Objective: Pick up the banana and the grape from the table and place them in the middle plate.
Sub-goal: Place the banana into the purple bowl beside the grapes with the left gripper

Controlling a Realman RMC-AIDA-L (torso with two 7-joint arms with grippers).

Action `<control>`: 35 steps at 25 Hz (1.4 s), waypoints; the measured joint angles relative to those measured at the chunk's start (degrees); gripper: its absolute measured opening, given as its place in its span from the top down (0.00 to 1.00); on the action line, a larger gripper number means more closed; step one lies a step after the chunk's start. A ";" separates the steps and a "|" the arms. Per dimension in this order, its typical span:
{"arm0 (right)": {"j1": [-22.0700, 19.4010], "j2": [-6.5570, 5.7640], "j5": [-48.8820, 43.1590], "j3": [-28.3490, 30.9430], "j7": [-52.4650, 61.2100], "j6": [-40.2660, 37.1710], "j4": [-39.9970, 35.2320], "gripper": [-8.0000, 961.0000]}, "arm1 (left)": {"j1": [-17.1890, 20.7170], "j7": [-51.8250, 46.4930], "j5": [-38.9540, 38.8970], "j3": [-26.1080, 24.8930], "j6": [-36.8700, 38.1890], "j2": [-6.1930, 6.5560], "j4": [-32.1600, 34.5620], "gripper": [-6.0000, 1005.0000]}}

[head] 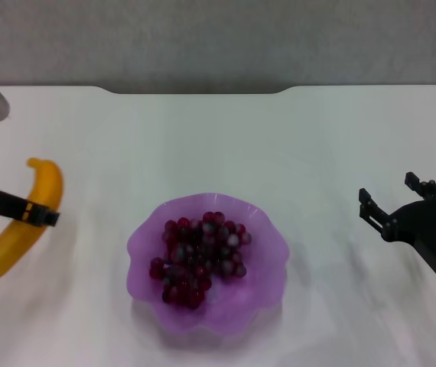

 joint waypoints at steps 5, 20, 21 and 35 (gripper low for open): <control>0.00 -0.02 0.00 0.01 0.00 0.00 -0.05 0.10 | 1.13 1.64 -7.80 0.84 -4.53 -0.04 5.01 0.44; 0.37 -0.02 0.00 0.01 -0.01 1.22 -0.01 0.10 | 6.98 1.12 -24.03 16.11 -3.27 -0.35 16.96 0.41; 0.39 -0.02 0.01 0.01 0.00 1.22 -0.01 0.10 | 7.06 1.12 -24.04 16.88 -2.33 -0.35 16.60 0.41; 0.62 -0.01 0.00 0.01 0.00 1.26 0.02 0.10 | 7.84 0.92 -28.84 28.08 14.52 -0.38 9.26 0.38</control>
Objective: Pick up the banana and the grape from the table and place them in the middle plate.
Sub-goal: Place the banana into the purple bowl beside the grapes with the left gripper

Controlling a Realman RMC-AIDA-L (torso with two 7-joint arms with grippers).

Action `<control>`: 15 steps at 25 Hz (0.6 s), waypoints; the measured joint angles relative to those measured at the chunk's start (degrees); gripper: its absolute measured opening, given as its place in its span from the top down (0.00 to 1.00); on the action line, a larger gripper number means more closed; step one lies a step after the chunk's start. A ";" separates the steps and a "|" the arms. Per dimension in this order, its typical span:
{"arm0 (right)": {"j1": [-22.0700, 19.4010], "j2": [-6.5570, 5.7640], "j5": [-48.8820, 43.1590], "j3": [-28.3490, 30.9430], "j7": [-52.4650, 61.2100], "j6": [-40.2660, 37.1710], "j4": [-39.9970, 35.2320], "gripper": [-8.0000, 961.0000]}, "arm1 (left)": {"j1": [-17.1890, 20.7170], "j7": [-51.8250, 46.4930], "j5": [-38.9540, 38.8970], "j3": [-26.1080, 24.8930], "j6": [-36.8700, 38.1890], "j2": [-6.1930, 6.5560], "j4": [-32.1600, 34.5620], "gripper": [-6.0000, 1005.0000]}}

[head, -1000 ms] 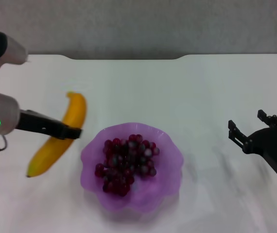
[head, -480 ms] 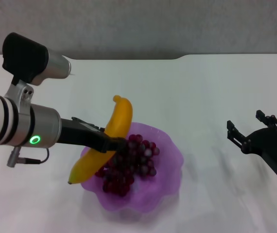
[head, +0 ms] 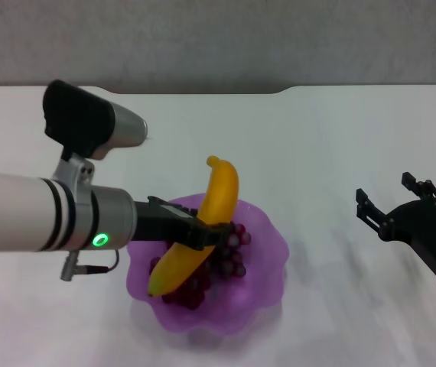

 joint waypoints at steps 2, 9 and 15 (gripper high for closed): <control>0.00 0.00 0.00 0.00 0.00 -0.02 0.02 0.10 | 0.19 -0.02 -0.37 1.19 2.69 -0.01 -1.29 0.37; 0.09 0.00 0.00 -0.01 0.00 -0.04 -0.03 0.10 | 0.07 0.77 -4.03 1.75 7.34 -0.04 -4.65 0.36; 0.26 0.00 0.00 -0.09 0.00 -0.03 -0.09 0.10 | 0.12 1.21 -4.16 3.02 8.52 -0.06 -5.01 0.34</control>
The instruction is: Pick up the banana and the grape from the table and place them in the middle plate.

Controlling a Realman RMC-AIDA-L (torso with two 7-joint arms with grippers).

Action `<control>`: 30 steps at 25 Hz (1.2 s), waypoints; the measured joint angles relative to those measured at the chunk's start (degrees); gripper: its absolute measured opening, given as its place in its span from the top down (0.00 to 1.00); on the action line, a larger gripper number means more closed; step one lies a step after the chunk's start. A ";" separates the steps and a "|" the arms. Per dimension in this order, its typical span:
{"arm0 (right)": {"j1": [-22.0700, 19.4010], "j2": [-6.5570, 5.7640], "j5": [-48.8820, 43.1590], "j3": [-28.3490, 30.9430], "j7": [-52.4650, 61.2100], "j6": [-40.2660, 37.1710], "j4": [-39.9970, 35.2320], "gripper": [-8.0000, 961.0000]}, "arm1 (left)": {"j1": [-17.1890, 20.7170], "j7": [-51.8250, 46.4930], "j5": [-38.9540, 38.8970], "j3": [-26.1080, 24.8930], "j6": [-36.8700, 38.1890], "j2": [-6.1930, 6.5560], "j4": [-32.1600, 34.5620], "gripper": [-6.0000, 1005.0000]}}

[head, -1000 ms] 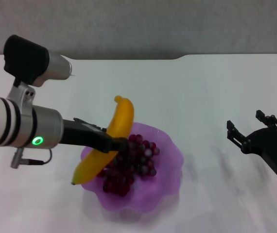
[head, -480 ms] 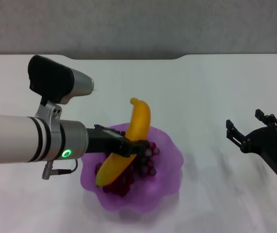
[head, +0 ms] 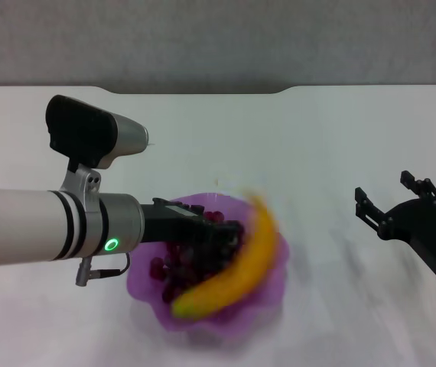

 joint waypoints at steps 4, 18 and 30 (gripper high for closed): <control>-0.08 0.00 0.00 0.01 0.00 0.03 -0.04 0.10 | 0.35 -0.02 0.06 -0.34 0.06 0.11 0.53 0.33; -0.18 -0.01 0.00 0.01 0.00 -0.29 0.33 0.10 | 9.46 7.94 -2.64 -6.10 14.97 0.24 5.40 0.11; 0.09 -0.03 0.00 0.01 0.00 -0.50 0.46 0.10 | 11.26 7.60 -4.45 4.68 59.77 0.20 -12.79 0.11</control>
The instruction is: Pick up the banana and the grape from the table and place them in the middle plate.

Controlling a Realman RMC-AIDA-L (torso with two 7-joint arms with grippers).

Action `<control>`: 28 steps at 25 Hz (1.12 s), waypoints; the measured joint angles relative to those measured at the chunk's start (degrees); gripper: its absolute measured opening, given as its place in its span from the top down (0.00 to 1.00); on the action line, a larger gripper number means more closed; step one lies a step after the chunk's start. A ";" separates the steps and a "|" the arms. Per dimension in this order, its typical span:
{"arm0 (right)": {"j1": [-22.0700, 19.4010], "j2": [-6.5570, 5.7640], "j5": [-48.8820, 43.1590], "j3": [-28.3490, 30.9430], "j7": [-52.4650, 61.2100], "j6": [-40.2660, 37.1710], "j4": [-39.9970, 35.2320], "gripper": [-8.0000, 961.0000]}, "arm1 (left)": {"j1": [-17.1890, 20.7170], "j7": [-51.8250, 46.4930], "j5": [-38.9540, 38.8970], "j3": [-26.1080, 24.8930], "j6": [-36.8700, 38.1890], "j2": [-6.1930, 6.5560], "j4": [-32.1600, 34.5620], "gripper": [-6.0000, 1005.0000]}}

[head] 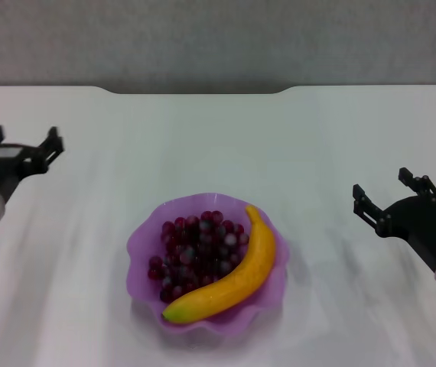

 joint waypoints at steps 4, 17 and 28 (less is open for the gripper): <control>0.00 0.03 0.00 -0.05 0.00 -0.04 0.06 0.10 | -1.30 -4.65 0.59 6.19 14.39 0.06 -7.90 0.11; 0.65 0.03 0.00 -0.09 0.00 -0.13 0.21 0.10 | -10.89 -41.58 7.16 15.92 44.04 0.02 -42.52 0.11; 0.88 0.15 0.00 -0.09 -1.21 -0.11 0.13 0.10 | -10.89 -43.97 8.31 15.96 43.40 -0.27 -45.15 0.11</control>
